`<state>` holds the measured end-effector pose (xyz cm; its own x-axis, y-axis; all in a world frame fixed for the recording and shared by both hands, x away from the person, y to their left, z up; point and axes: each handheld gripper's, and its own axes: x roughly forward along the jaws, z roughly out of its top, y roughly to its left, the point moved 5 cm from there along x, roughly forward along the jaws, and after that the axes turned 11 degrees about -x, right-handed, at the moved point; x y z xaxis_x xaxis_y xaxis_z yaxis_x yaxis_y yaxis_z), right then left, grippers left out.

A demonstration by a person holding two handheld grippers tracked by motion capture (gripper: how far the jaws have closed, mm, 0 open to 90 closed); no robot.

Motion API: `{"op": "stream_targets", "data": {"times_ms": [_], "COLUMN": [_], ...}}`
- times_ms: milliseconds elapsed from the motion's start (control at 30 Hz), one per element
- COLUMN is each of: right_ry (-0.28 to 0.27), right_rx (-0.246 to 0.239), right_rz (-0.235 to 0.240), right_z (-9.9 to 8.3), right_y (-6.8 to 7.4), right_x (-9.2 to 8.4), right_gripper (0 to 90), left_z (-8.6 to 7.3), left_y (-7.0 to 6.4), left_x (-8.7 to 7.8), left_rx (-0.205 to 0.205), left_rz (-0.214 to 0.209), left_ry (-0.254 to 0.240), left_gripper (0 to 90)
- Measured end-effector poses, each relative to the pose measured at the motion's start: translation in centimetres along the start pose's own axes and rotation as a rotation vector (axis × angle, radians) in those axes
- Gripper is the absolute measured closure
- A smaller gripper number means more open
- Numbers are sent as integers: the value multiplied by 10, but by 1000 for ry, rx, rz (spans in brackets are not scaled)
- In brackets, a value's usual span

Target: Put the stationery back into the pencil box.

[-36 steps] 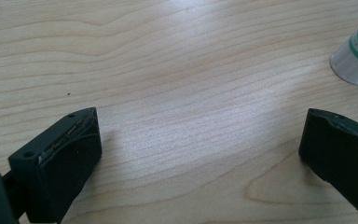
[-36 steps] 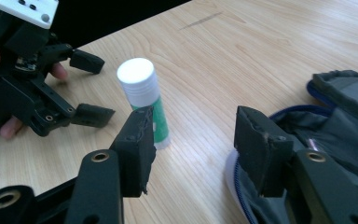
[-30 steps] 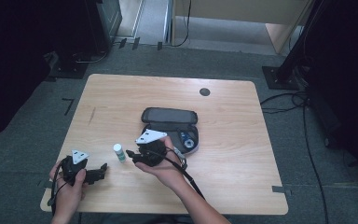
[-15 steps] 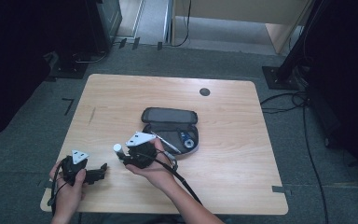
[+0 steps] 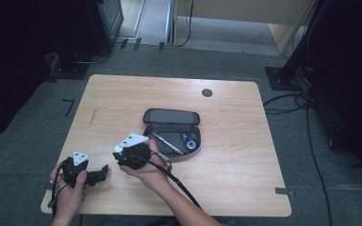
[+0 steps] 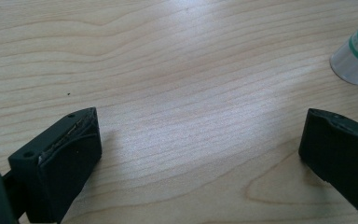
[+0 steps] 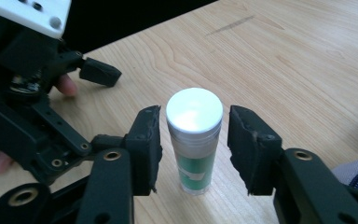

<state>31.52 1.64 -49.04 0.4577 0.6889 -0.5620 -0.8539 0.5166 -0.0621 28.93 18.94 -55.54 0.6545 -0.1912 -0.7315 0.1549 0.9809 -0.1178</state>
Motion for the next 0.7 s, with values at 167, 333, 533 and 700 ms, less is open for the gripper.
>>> {"op": "stream_targets", "data": {"times_ms": [167, 333, 533, 700], "right_ry": [-1, -7, -40, -62], "right_rx": [-4, 6, 10, 19], "right_rz": [-32, -37, -38, -45], "right_z": [-1, 0, 5, 9], "right_y": [-1, -3, -7, -15], "right_x": [2, -4, -18, -35], "right_gripper": [649, 654, 654, 653], "left_z": [0, 0, 0, 0], "left_y": [0, 0, 0, 0], "left_x": [0, 0, 0, 0], "left_rx": [0, 0, 0, 2], "left_rz": [0, 0, 0, 0], "left_ry": [0, -1, 0, 3], "left_gripper": [0, 0, 0, 0]}}
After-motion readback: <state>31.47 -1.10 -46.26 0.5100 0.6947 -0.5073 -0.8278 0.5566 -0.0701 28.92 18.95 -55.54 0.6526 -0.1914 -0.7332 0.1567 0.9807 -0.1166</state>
